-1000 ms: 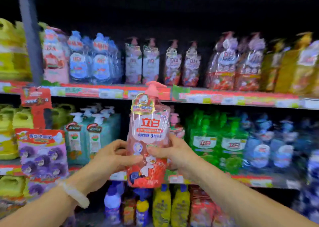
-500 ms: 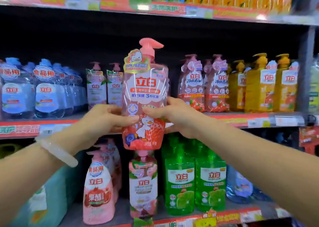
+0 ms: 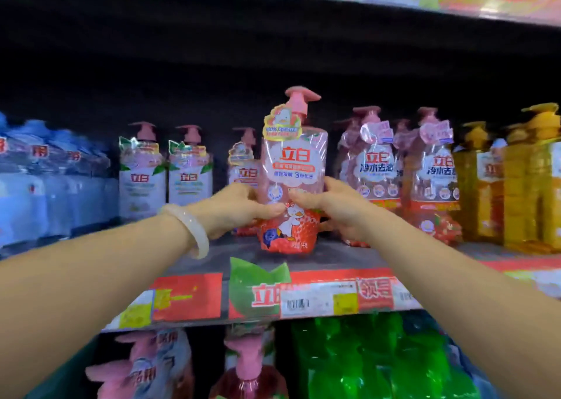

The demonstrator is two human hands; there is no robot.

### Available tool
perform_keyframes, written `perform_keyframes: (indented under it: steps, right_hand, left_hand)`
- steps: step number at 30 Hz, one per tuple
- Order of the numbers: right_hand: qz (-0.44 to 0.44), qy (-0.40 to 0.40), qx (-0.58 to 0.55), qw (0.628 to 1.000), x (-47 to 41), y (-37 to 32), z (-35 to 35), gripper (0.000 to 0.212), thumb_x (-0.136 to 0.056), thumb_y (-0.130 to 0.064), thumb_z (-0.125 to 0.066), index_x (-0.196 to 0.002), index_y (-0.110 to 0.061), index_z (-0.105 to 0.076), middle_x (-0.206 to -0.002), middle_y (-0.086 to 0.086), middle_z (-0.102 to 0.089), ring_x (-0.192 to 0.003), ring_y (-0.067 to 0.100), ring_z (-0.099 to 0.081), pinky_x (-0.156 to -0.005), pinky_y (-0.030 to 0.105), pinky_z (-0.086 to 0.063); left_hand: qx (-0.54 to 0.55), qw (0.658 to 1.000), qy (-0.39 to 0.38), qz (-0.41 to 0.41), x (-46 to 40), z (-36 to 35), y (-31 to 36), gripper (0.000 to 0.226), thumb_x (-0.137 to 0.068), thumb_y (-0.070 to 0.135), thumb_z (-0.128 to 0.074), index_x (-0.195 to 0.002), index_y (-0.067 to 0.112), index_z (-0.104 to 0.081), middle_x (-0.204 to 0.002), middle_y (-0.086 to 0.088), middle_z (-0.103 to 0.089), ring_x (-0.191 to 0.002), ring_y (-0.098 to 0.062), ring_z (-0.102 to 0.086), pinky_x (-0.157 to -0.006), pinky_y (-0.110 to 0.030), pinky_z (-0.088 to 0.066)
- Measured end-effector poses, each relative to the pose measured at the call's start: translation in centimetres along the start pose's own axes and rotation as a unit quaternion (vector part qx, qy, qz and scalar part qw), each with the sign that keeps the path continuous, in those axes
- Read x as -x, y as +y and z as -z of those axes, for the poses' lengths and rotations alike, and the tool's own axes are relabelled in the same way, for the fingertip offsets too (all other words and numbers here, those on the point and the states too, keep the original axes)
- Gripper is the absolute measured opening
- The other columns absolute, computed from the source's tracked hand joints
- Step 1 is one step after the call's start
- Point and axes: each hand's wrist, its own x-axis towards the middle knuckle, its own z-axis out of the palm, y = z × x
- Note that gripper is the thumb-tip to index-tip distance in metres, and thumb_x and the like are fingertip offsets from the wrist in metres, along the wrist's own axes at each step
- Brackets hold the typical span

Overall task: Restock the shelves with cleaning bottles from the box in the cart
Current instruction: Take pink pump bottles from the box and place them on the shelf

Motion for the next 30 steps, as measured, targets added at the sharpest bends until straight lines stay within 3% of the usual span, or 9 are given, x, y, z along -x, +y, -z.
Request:
perform_keyframes:
  steps: [3, 5, 7, 9, 11, 15, 18, 25, 30]
  right_hand:
    - [0.0, -0.004, 0.003, 1.0, -2.3, 2.2, 0.7, 0.017, -0.085, -0.011, -0.067, -0.094, -0.024, -0.061, -0.095, -0.004, -0.071, -0.073, 0.005, -0.068, -0.056, 0.019, -0.055]
    - [0.004, 0.005, 0.017, 1.0, -3.6, 2.9, 1.2, 0.02, -0.084, -0.012, -0.069, -0.096, -0.024, -0.06, -0.102, 0.0, -0.071, -0.084, 0.012, -0.069, -0.069, 0.027, -0.058]
    - [-0.006, 0.011, 0.046, 0.999, -4.6, 3.2, 1.6, 0.021, -0.082, -0.016, -0.071, -0.097, -0.025, -0.058, -0.103, -0.004, -0.071, -0.085, 0.01, -0.068, -0.069, 0.025, -0.057]
    - [-0.022, 0.022, 0.106, 0.994, -5.2, 3.0, 1.8, 0.018, -0.081, -0.023, -0.072, -0.087, -0.027, -0.055, -0.091, -0.011, -0.067, -0.078, 0.004, -0.065, -0.061, 0.022, -0.054]
    - [-0.046, 0.045, 0.169, 0.983, -6.1, 2.9, 2.0, 0.02, -0.079, -0.03, -0.074, -0.082, -0.025, -0.054, -0.095, -0.006, -0.067, -0.089, 0.013, -0.065, -0.073, 0.032, -0.057]
    - [-0.092, 0.094, 0.231, 0.964, -7.4, 3.3, 1.8, 0.044, -0.076, -0.038, -0.075, -0.103, -0.008, -0.057, -0.114, 0.013, -0.065, -0.1, 0.03, -0.065, -0.081, 0.047, -0.058]
    - [-0.097, 0.126, 0.246, 0.956, -7.8, 4.1, 1.7, 0.055, -0.078, -0.043, -0.072, -0.111, -0.003, -0.055, -0.113, 0.017, -0.064, -0.095, 0.035, -0.067, -0.078, 0.048, -0.058]
    - [-0.095, 0.151, 0.249, 0.952, -7.9, 4.6, 2.0, 0.051, -0.083, -0.042, -0.067, -0.113, -0.004, -0.053, -0.117, 0.016, -0.062, -0.099, 0.032, -0.063, -0.08, 0.046, -0.058]
    - [-0.104, 0.153, 0.244, 0.952, -8.2, 4.7, 2.1, 0.051, -0.084, -0.043, -0.065, -0.116, -0.005, -0.051, -0.12, 0.015, -0.06, -0.102, 0.032, -0.063, -0.082, 0.046, -0.057]
  left_hand:
    - [0.006, 1.0, -0.022, 0.005, -2.2, -0.3, -2.1, 0.018, -0.087, 0.002, -0.062, -0.094, 0.018, -0.064, -0.087, 0.009, -0.071, -0.064, 0.004, -0.066, -0.061, -0.009, -0.052]
    - [0.009, 1.0, -0.026, 0.008, -3.5, -0.3, -2.9, 0.017, -0.088, 0.002, -0.061, -0.095, 0.017, -0.062, -0.074, 0.012, -0.072, -0.054, 0.005, -0.063, -0.052, -0.007, -0.047]
    - [0.011, 0.999, -0.035, 0.017, -4.4, -0.3, -3.4, 0.016, -0.089, 0.003, -0.06, -0.1, 0.014, -0.06, -0.063, 0.013, -0.067, -0.046, 0.005, -0.058, -0.044, -0.007, -0.042]
    - [0.015, 0.999, -0.032, 0.029, -5.2, -0.4, -3.7, 0.022, -0.088, 0.006, -0.062, -0.108, 0.015, -0.058, -0.077, 0.009, -0.068, -0.055, 0.004, -0.063, -0.048, -0.01, -0.047]
    - [0.018, 0.999, -0.027, 0.036, -6.2, -0.5, -4.1, 0.029, -0.086, 0.006, -0.064, -0.112, 0.016, -0.057, -0.091, 0.006, -0.069, -0.074, -0.002, -0.067, -0.062, -0.015, -0.056]
    - [0.033, 0.998, 0.004, 0.057, -7.7, -1.1, -4.7, 0.038, -0.082, 0.009, -0.07, -0.117, 0.016, -0.056, -0.106, 0.0, -0.069, -0.099, -0.017, -0.066, -0.088, -0.034, -0.055]
    - [0.03, 0.997, 0.018, 0.068, -8.6, -1.5, -5.4, 0.036, -0.081, 0.016, -0.073, -0.112, 0.021, -0.055, -0.105, 0.004, -0.069, -0.097, -0.013, -0.066, -0.083, -0.032, -0.056]
    - [0.046, 0.994, 0.047, 0.086, -9.8, -2.3, -6.0, 0.045, -0.077, 0.019, -0.077, -0.118, 0.015, -0.058, -0.107, 0.0, -0.07, -0.092, -0.012, -0.067, -0.07, -0.028, -0.057]
    - [0.021, 0.995, 0.052, 0.087, -10.2, -2.3, -6.2, 0.049, -0.076, 0.024, -0.078, -0.118, 0.014, -0.057, -0.111, -0.001, -0.067, -0.099, -0.016, -0.065, -0.073, -0.031, -0.058]
